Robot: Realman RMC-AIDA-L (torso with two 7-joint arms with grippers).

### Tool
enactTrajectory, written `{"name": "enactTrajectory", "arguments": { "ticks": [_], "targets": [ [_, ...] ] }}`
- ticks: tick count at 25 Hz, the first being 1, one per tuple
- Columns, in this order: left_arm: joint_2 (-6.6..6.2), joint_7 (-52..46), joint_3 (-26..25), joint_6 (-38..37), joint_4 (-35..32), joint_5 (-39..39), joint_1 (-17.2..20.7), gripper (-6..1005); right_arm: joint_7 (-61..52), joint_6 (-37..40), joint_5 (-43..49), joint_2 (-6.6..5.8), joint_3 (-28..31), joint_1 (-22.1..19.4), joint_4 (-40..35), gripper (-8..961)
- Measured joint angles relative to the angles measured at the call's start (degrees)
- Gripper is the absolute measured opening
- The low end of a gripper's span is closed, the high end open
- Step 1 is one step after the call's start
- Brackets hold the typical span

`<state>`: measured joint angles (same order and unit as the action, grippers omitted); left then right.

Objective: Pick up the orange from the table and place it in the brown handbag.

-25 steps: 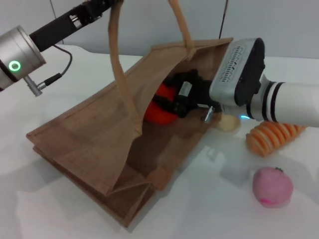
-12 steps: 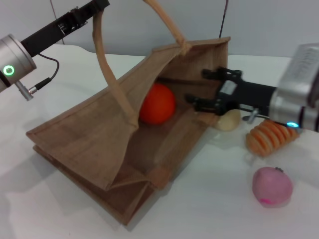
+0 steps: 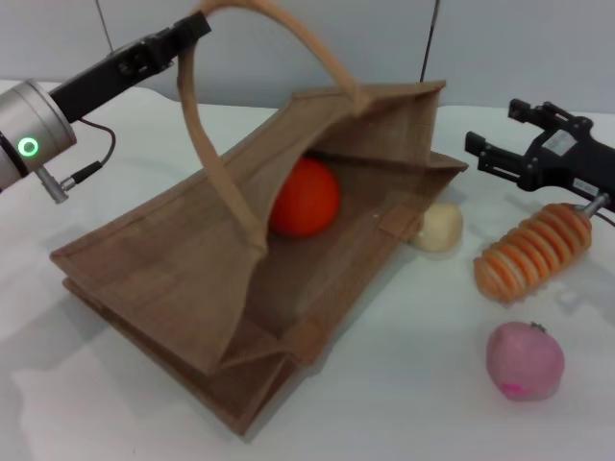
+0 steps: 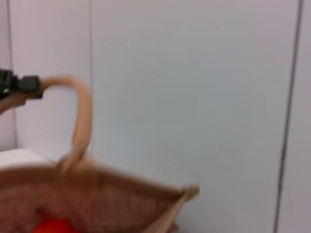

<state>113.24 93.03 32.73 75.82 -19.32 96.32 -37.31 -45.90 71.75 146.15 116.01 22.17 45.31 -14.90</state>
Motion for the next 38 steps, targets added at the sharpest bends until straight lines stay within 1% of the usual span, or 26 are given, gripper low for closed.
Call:
{"name": "enactTrajectory", "arguments": {
  "ticks": [5, 8, 12, 13, 15, 20, 23, 28, 33, 35, 38],
  "targets": [
    [-0.19, 3.95, -0.04, -0.62, 1.51, 0.0, -0.46, 251, 0.54, 0.06, 0.0, 0.0, 3.61, -0.3, -0.18, 833],
    [0.02, 5.29, 0.09, -0.98, 1.61, 0.0, -0.54, 276, 1.34, 0.01, 0.01, 0.04, 5.7, -0.38, -0.04, 833],
    [0.38, 7.61, -0.3, -2.44, 2.19, 0.25, -0.55, 406, 1.85, -0.13, 0.01, 0.09, 8.13, -0.63, 0.05, 832],
    [0.52, 8.46, -0.36, -3.14, 2.25, 0.39, -0.56, 439, 2.25, -0.17, 0.01, 0.09, 9.08, -0.85, 0.13, 832],
    [0.97, 9.87, -0.44, -4.7, 2.27, 0.53, -0.56, 442, 3.45, -0.18, 0.01, 0.14, 11.4, -1.3, 0.31, 832],
    [2.41, 15.76, -0.58, -9.92, 2.28, 2.52, -0.49, 446, 8.39, -0.28, 0.01, 0.35, 20.04, -3.08, 2.03, 832],
    [2.95, 21.88, -0.59, -13.22, 3.49, 6.25, -0.21, 445, 12.3, -0.52, 0.0, 0.42, 25.65, -4.3, 3.6, 832],
    [3.0, 34.17, -0.56, -15.75, 8.95, 16.3, -0.33, 443, 18.98, -1.82, 0.0, 0.67, 33.61, -6.88, 6.94, 831],
    [3.21, 46.88, -0.56, -15.88, 13.6, 26.35, -0.04, 440, 21.76, -4.08, 0.0, 0.79, 38.5, -8.03, 8.76, 831],
    [3.21, 50.47, -0.56, -15.89, 14.72, 28.6, -0.01, 439, 22.1, -4.87, 0.01, 0.85, 40.44, -8.08, 8.77, 830],
    [3.26, 55.45, -0.56, -16.31, 16.05, 31.8, 0.02, 437, 22.26, -5.57, 0.0, 0.87, 41.81, -8.11, 8.79, 830]
  ]
}}
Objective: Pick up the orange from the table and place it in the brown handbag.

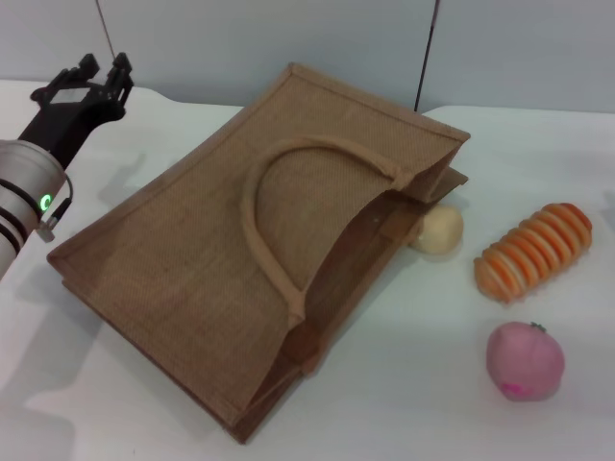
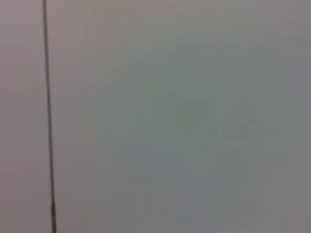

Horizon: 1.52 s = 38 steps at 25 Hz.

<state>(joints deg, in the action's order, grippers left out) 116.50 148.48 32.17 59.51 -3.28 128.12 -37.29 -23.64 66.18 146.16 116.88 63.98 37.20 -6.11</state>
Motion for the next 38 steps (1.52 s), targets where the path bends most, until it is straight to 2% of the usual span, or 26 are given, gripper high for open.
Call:
{"name": "enactTrajectory", "arguments": {
  "ticks": [6, 38],
  "targets": [
    [0.11, 2.99, 0.0, -1.34, 1.21, 4.15, 0.01, 434, 0.04, -0.18, 0.0, 0.05, 0.4, -0.07, 0.29, 829],
    [-0.14, 2.69, 0.0, -1.59, 1.44, 4.24, 0.04, 438, -0.42, -0.18, 0.0, 0.01, 0.46, -0.46, 0.41, 825]
  ]
}}
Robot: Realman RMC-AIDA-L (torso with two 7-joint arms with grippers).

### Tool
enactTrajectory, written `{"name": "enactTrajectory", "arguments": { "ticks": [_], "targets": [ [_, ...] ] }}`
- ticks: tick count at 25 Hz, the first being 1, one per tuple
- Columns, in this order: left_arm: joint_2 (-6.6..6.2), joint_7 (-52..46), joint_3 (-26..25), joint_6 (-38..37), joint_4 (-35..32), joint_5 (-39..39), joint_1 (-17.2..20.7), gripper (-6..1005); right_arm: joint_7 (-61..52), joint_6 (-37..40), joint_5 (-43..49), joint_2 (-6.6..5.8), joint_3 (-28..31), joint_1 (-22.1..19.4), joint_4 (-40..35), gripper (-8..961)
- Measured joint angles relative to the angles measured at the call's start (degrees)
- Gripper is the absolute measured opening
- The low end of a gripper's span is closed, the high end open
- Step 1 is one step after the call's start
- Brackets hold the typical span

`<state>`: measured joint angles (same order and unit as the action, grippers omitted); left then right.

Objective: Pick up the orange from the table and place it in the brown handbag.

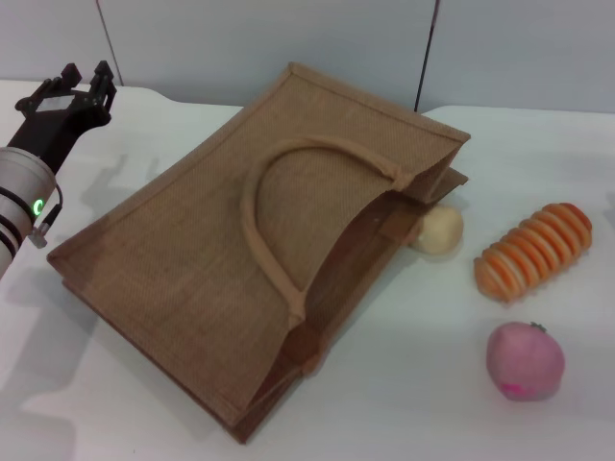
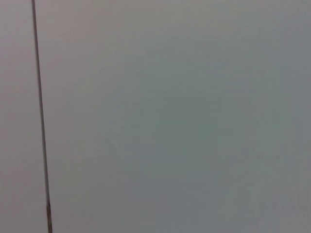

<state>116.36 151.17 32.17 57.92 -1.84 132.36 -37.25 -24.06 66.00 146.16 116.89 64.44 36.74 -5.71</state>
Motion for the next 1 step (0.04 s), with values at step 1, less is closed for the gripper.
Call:
{"name": "enactTrajectory", "arguments": {
  "ticks": [1],
  "targets": [
    [0.0, 0.0, 0.0, 0.0, 0.0, 0.0, -0.01, 438, 0.0, 0.0, 0.0, 0.0, 0.02, 0.0, 0.0, 825]
  ]
}}
